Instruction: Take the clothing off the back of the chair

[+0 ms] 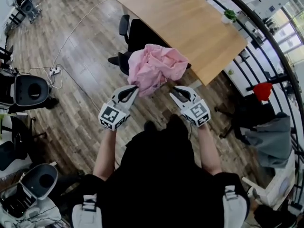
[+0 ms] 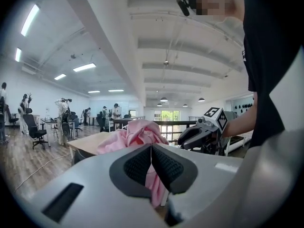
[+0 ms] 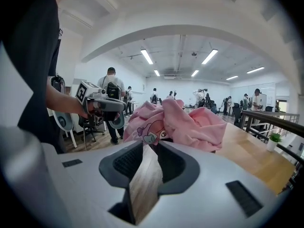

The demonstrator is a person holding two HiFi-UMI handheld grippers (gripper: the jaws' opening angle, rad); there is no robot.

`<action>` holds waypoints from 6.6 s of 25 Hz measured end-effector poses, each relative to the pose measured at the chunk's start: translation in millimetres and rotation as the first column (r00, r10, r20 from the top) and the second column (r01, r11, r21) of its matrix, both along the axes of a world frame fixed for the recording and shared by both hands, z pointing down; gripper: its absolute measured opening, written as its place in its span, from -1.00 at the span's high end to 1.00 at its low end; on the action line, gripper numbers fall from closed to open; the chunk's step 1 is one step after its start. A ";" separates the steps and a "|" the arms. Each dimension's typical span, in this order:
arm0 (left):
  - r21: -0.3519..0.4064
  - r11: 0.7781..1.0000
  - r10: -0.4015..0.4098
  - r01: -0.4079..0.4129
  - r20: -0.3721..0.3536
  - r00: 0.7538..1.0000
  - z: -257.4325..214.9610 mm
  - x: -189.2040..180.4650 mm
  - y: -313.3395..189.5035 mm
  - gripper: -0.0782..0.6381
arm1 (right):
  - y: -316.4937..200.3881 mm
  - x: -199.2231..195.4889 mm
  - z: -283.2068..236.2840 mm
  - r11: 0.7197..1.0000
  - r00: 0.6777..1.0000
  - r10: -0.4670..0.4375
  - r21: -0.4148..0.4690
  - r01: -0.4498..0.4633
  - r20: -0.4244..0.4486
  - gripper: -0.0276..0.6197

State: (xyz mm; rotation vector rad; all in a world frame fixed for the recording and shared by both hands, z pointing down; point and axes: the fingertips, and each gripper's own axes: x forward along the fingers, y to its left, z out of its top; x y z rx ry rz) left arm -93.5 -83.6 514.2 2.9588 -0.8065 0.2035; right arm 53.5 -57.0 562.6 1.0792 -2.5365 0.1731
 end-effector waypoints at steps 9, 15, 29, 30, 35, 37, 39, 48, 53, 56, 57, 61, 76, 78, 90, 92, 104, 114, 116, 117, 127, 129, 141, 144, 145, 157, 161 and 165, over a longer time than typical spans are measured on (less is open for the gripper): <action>0.018 0.999 -0.029 0.029 0.021 0.999 0.4 -2.4 -13.8 0.53 | -19.4 13.7 -7.4 0.999 1.000 -0.011 0.037 0.011 -0.007 -0.01; -0.010 0.999 -0.052 0.052 0.019 0.998 2.5 4.0 -30.5 0.07 | -55.5 41.2 -18.6 0.993 0.998 0.029 0.118 -0.024 -0.047 -0.49; -0.048 0.990 -0.130 0.131 0.032 0.991 11.8 17.0 -70.2 -0.20 | -112.0 50.5 -26.2 0.992 0.992 -0.083 0.101 0.073 0.096 -0.68; -0.052 0.990 -0.130 0.132 0.036 0.991 13.4 18.0 -72.0 -0.20 | -113.9 47.0 -23.9 0.992 0.991 -0.098 0.093 0.089 0.092 -0.68; -0.055 0.990 -0.129 0.132 0.054 0.990 16.6 23.0 -76.6 -0.20 | -115.6 29.1 -19.8 0.990 0.987 -0.143 0.020 0.142 0.069 -0.68; -0.057 0.990 -0.128 0.131 0.056 0.990 17.0 24.7 -77.5 -0.20 | -118.0 21.7 -19.2 0.983 0.982 -0.180 0.033 0.178 0.060 -0.68; -0.063 0.989 -0.127 0.130 0.054 0.990 18.3 26.5 -77.9 -0.20 | -118.8 15.1 -16.3 0.977 0.976 -0.214 0.032 0.212 0.050 -0.68; -0.092 0.989 -0.107 0.114 0.080 0.991 25.4 32.4 -80.7 -0.20 | -120.5 -3.1 -6.1 0.959 0.959 -0.277 -0.039 0.279 0.050 -0.67; -0.116 0.989 -0.080 0.092 0.101 0.992 32.3 35.5 -79.5 -0.16 | -120.3 -4.1 -2.2 0.953 0.954 -0.301 -0.050 0.300 -0.009 -0.32; -0.127 0.988 -0.073 0.086 0.105 0.992 37.2 37.5 -78.9 -0.10 | -119.9 -5.9 0.1 0.948 0.947 -0.317 -0.057 0.314 -0.055 -0.06; -0.129 0.988 -0.071 0.085 0.105 0.992 38.0 37.9 -78.2 -0.06 | -119.6 -6.6 0.3 0.947 0.945 -0.321 -0.058 0.317 -0.069 0.03; -0.140 0.988 -0.050 0.064 0.105 0.993 37.7 42.4 -74.5 0.14 | -117.7 -10.2 -1.5 0.947 0.943 -0.319 -0.059 0.314 -0.098 0.37; -0.120 0.992 -0.016 0.029 0.109 0.994 27.3 56.8 -62.9 0.45 | -107.6 -15.3 -14.9 0.946 0.945 -0.322 -0.068 0.318 -0.055 0.71; -0.111 0.993 -0.020 0.031 0.105 0.994 25.3 58.3 -61.5 0.45 | -106.3 -16.0 -17.7 0.947 0.946 -0.320 -0.052 0.318 -0.052 0.71; -0.039 0.999 -0.030 0.032 0.040 0.999 -4.4 69.0 -61.4 0.47 | -98.9 -21.1 -49.6 0.965 0.963 -0.262 0.041 0.260 0.059 0.73; -0.023 0.999 -0.027 0.028 0.035 0.999 -10.8 73.7 -61.3 0.47 | -98.9 -17.8 -56.1 0.967 0.965 -0.254 0.052 0.251 0.067 0.73; 0.033 0.999 0.001 -0.002 0.034 0.999 -32.7 83.5 -43.2 0.47 | -79.6 -9.9 -77.7 0.968 0.968 -0.236 0.108 0.228 0.078 0.73; 0.074 0.997 -0.019 0.017 0.027 0.999 -55.4 70.9 -27.7 0.48 | -64.9 -23.3 -100.6 0.962 0.962 -0.247 0.151 0.228 0.120 0.73; 0.091 0.996 -0.020 0.017 0.031 0.999 -58.6 66.4 -24.1 0.48 | -60.8 -28.0 -103.1 0.960 0.961 -0.251 0.161 0.230 0.118 0.73; 0.099 0.995 -0.021 0.018 0.034 0.999 -59.7 63.9 -22.1 0.48 | -58.7 -30.7 -104.0 0.958 0.960 -0.253 0.165 0.233 0.120 0.73; 0.084 0.996 -0.045 0.041 0.043 0.998 -60.4 34.7 5.6 0.48 | -30.6 -59.5 -105.3 0.954 0.950 -0.278 0.156 0.256 0.140 0.73; 0.086 0.995 -0.050 0.046 0.044 0.998 -60.7 27.7 9.3 0.48 | -26.5 -66.4 -104.1 0.954 0.946 -0.284 0.149 0.262 0.155 0.73; 0.042 0.996 -0.085 0.083 0.044 0.995 -54.7 -12.4 28.8 0.48 | -6.6 -106.9 -98.2 0.940 0.925 -0.336 0.128 0.317 0.179 0.73; 0.044 0.994 -0.100 0.098 0.053 0.994 -51.3 -21.4 32.4 0.48 | -0.9 -116.0 -92.5 0.932 0.915 -0.359 0.115 0.342 0.183 0.73; 0.052 0.993 -0.106 0.103 0.057 0.993 -51.1 -23.8 33.6 0.48 | 0.8 -118.7 -91.7 0.930 0.911 -0.365 0.113 0.349 0.192 0.73; 0.012 0.973 -0.233 0.233 0.066 0.970 -34.3 -86.1 55.7 0.47 | 18.1 -184.4 -78.0 0.878 0.854 -0.478 0.076 0.473 0.203 0.73; -0.006 0.965 -0.260 0.261 0.070 0.963 -29.7 -93.2 57.5 0.47 | 18.7 -192.3 -75.1 0.866 0.842 -0.497 0.057 0.497 0.209 0.73; -0.019 0.962 -0.271 0.273 0.076 0.960 -20.8 -104.3 58.1 0.47 | 18.9 -204.0 -67.4 0.858 0.836 -0.508 0.037 0.512 0.208 0.73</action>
